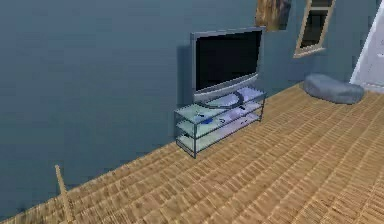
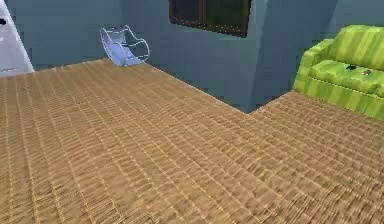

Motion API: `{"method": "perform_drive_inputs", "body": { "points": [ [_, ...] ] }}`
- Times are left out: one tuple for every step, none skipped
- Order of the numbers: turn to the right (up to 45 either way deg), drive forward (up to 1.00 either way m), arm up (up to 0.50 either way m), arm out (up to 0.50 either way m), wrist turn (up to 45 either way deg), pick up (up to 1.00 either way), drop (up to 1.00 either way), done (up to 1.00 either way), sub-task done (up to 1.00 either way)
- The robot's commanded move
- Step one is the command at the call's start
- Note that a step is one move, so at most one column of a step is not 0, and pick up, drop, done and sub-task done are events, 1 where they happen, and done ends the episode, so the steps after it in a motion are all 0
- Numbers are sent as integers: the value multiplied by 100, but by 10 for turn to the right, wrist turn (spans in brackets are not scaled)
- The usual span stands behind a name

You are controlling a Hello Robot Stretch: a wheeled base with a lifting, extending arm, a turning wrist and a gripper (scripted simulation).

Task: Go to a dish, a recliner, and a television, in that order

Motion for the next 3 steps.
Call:
{"method": "perform_drive_inputs", "body": {
  "points": [
    [450,0,0,0,0,0,0,0,0],
    [270,0,0,0,0,0,0,0,0],
    [0,100,0,0,0,0,0,0,0]
  ]
}}
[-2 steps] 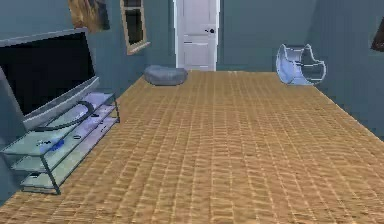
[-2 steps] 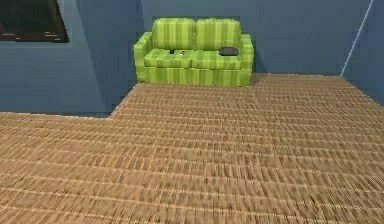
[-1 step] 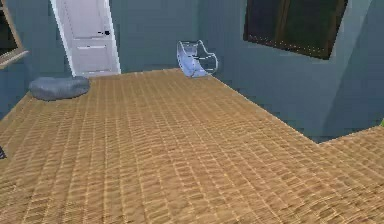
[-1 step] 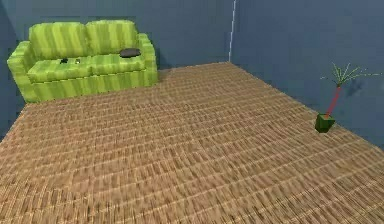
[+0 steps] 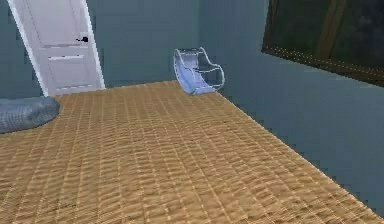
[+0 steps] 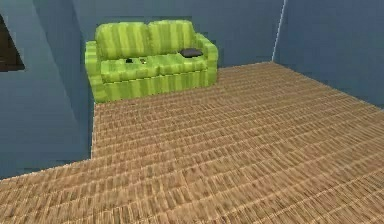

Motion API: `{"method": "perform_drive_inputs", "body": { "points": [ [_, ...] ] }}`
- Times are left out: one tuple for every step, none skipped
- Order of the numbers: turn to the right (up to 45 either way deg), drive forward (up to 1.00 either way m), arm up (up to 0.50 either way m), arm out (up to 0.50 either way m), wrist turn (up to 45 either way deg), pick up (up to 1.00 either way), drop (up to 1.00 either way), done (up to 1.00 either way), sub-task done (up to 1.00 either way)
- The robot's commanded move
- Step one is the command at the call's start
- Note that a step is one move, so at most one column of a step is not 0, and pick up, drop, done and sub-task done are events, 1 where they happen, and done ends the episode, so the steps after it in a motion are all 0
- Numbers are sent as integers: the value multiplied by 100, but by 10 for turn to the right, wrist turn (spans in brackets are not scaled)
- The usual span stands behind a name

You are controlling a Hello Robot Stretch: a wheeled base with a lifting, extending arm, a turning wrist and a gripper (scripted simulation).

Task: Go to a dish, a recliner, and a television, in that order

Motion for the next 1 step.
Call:
{"method": "perform_drive_inputs", "body": {
  "points": [
    [0,100,0,0,0,0,0,0,0]
  ]
}}
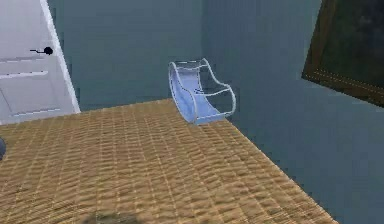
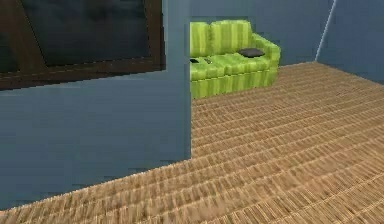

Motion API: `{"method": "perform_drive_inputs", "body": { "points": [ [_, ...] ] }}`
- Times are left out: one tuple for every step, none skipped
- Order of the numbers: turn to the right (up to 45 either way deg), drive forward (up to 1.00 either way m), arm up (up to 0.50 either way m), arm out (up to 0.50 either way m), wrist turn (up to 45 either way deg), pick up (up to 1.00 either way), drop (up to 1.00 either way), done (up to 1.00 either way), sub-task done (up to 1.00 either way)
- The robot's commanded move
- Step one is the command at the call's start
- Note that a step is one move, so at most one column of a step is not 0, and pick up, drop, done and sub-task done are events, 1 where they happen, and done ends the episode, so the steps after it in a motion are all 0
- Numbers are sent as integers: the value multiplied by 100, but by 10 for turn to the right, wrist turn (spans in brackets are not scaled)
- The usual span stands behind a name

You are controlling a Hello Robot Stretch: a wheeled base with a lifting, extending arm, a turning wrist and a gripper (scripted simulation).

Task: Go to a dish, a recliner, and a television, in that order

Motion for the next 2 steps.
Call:
{"method": "perform_drive_inputs", "body": {
  "points": [
    [0,100,0,0,0,0,0,0,0],
    [90,0,0,0,0,0,0,0,0]
  ]
}}
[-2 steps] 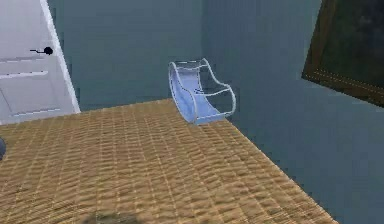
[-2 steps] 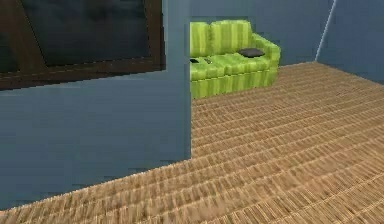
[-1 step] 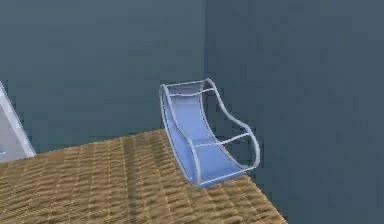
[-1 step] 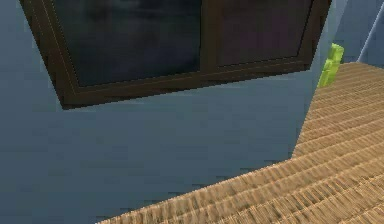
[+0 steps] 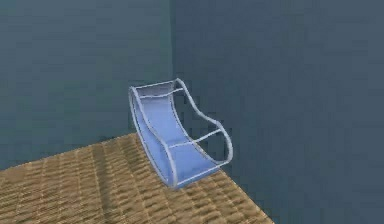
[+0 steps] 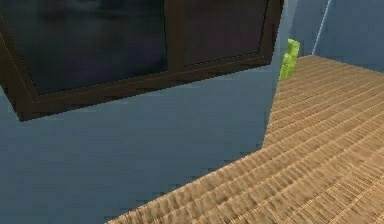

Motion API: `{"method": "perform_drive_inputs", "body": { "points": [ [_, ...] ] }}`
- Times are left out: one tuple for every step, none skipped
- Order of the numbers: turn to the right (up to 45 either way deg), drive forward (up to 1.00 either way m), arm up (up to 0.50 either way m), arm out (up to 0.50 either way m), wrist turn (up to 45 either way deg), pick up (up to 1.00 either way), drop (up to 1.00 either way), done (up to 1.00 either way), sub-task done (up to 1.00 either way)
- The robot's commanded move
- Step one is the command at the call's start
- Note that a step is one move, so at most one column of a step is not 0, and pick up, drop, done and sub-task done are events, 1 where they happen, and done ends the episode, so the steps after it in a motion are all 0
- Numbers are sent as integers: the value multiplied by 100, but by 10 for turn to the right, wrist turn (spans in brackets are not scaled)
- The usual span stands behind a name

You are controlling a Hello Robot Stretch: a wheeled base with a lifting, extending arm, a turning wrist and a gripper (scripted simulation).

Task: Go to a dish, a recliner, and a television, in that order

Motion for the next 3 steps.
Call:
{"method": "perform_drive_inputs", "body": {
  "points": [
    [0,20,0,0,0,0,0,0,0],
    [0,0,0,0,0,0,0,0,100],
    [-450,0,0,0,0,0,0,0,0]
  ]
}}
